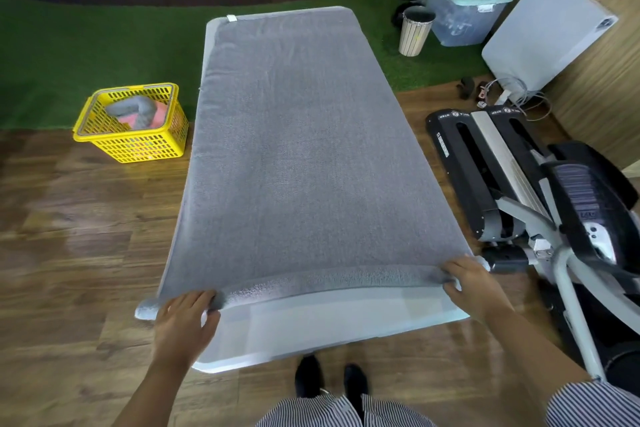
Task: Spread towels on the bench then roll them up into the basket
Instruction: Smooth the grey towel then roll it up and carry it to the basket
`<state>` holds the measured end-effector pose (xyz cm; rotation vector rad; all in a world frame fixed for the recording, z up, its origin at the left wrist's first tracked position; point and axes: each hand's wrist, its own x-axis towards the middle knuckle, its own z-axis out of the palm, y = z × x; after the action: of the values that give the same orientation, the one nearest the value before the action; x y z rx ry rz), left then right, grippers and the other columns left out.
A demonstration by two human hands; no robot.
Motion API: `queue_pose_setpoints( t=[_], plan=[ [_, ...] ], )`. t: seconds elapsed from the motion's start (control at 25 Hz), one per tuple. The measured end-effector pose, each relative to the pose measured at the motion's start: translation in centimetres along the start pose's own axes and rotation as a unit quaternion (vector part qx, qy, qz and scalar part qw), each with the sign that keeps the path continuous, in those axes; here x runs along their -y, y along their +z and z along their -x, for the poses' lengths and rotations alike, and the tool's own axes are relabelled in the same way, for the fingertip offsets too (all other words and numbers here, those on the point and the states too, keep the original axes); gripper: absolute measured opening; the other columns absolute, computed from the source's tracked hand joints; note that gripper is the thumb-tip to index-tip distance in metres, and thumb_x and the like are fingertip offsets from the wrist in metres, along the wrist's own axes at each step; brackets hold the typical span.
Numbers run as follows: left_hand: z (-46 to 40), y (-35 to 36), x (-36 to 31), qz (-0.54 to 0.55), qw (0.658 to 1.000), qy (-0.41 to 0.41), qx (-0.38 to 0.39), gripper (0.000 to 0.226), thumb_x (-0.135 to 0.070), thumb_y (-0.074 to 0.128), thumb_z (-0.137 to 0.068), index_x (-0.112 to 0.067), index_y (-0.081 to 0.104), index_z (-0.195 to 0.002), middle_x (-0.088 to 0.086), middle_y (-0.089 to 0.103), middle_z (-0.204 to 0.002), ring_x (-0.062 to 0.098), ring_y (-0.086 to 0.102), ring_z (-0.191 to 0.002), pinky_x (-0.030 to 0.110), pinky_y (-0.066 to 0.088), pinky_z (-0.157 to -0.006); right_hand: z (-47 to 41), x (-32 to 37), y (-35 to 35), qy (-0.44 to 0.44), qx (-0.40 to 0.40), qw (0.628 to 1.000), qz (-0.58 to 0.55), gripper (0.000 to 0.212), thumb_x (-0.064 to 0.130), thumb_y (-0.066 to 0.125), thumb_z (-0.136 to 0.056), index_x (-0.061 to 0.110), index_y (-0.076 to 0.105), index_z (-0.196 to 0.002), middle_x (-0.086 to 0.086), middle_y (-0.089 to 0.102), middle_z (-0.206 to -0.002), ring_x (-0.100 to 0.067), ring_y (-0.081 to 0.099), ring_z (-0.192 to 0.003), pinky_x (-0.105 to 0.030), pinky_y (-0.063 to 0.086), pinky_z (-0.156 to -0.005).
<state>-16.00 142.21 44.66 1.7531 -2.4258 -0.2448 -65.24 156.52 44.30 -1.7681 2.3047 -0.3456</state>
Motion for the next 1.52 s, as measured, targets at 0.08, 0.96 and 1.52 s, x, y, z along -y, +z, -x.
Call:
queue_pose_setpoints(
  t=[0.08,0.96,1.52],
  plan=[
    [0.4,-0.2,0.4,0.002,1.0,0.015,-0.005,0.037,-0.031,0.04,-0.076,-0.013,0.072,-0.083,-0.004,0.069,-0.077,0.025,0.068,-0.071,0.043,0.05,-0.068,0.0,-0.3,-0.1,0.007,0.002,1.0,0.008,0.012,0.011,0.064,-0.066,0.009,0.07,-0.076,-0.001,0.063,-0.071,-0.027,0.062,-0.071,-0.03,0.043,-0.072],
    [-0.3,-0.4,1.3,-0.024,0.998,0.053,-0.028,0.032,-0.03,0.036,-0.073,-0.016,0.065,-0.078,-0.006,0.065,-0.074,0.027,0.063,-0.064,0.04,0.039,-0.068,-0.3,0.7,-0.8,0.067,0.077,0.995,0.018,0.02,0.017,0.056,-0.075,0.011,0.067,-0.091,-0.002,0.065,-0.087,-0.027,0.061,-0.083,-0.036,0.045,-0.076],
    [-0.3,0.4,0.5,-0.001,0.998,0.051,-0.046,0.039,-0.03,0.042,-0.077,-0.01,0.073,-0.089,-0.001,0.071,-0.084,0.025,0.067,-0.074,0.041,0.049,-0.074,-0.2,1.6,-1.3,0.028,0.053,0.998,-0.007,0.026,-0.002,0.068,-0.07,0.006,0.07,-0.094,-0.006,0.066,-0.09,-0.028,0.058,-0.085,-0.031,0.038,-0.09]
  ],
)
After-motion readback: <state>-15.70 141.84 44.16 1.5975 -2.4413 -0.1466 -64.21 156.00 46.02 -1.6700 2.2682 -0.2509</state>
